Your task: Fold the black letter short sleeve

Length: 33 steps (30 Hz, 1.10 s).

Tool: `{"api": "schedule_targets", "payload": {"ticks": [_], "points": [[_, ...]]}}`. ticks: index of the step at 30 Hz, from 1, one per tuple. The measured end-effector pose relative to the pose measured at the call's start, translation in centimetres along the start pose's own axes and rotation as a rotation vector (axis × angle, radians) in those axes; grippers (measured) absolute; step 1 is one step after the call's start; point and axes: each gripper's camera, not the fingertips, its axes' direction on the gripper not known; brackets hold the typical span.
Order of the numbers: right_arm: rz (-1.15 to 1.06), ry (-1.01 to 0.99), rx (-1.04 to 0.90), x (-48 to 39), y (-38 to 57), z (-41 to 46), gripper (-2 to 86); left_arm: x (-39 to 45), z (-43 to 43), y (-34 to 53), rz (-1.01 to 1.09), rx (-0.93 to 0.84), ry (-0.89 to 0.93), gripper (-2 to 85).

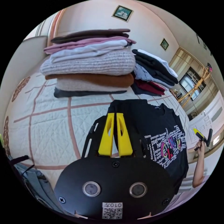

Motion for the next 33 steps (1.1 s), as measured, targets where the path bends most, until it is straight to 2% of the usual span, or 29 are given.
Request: {"api": "schedule_targets", "payload": {"ticks": [4,7,9,14,17,19,20,21,23,25,28,30,32,33], "points": [[-0.034,-0.018,-0.001,1.4,-6.9,3.7,12.9,-0.1,1.2,-0.2,-0.036,-0.086,-0.143,12.1],[-0.084,-0.035,-0.067,1.5,-12.4,7.3,13.2,3.8,0.9,-1.2,0.143,-0.097,-0.253,15.1],[-0.114,-0.055,-0.106,1.3,-15.3,9.6,13.1,7.6,2.6,-2.3,0.333,-0.089,-0.313,16.2],[-0.12,-0.176,-0.303,0.9,-19.4,16.1,10.9,9.9,9.6,-4.8,0.462,-0.203,-0.165,15.5],[-0.168,-0.158,-0.384,-0.2,-19.0,17.5,5.7,9.9,13.4,-4.4,0.454,-0.317,-0.118,11.4],[-0.264,-0.107,-0.363,-1.4,-18.3,16.1,4.4,9.2,13.1,-3.9,0.407,-0.259,-0.095,6.2],[-0.278,-0.092,-0.36,-1.6,-18.2,15.6,4.2,8.5,12.1,-3.8,0.378,-0.226,-0.02,3.4],[-0.286,-0.055,-0.32,-1.8,-18.5,13.9,4.0,7.6,10.7,-3.9,0.336,-0.165,0.098,1.8],[-0.272,-0.023,-0.193,-1.8,-19.2,10.6,3.8,6.5,8.6,-4.2,0.273,-0.079,0.154,0.8],[-0.275,0.01,-0.103,-2.5,-20.5,8.5,3.6,6.0,8.4,-4.7,0.232,-0.091,0.167,0.2],[-0.362,0.203,-0.102,-5.1,-21.3,11.2,3.5,6.4,10.0,-4.9,0.221,-0.121,0.055,-0.1],[-0.386,0.259,-0.154,-5.9,-21.1,15.0,3.5,6.9,12.3,-4.3,0.212,-0.121,-0.136,-0.2],[-0.358,0.259,-0.264,-6.0,-20.9,18.4,3.6,7.3,14.3,-3.8,0.198,-0.18,-0.167,-0.2],[-0.338,0.267,-0.268,-6.1,-20.8,19.1,3.7,8.2,13.5,-3.7,0.225,-0.134,-0.19,-0.2]]}}
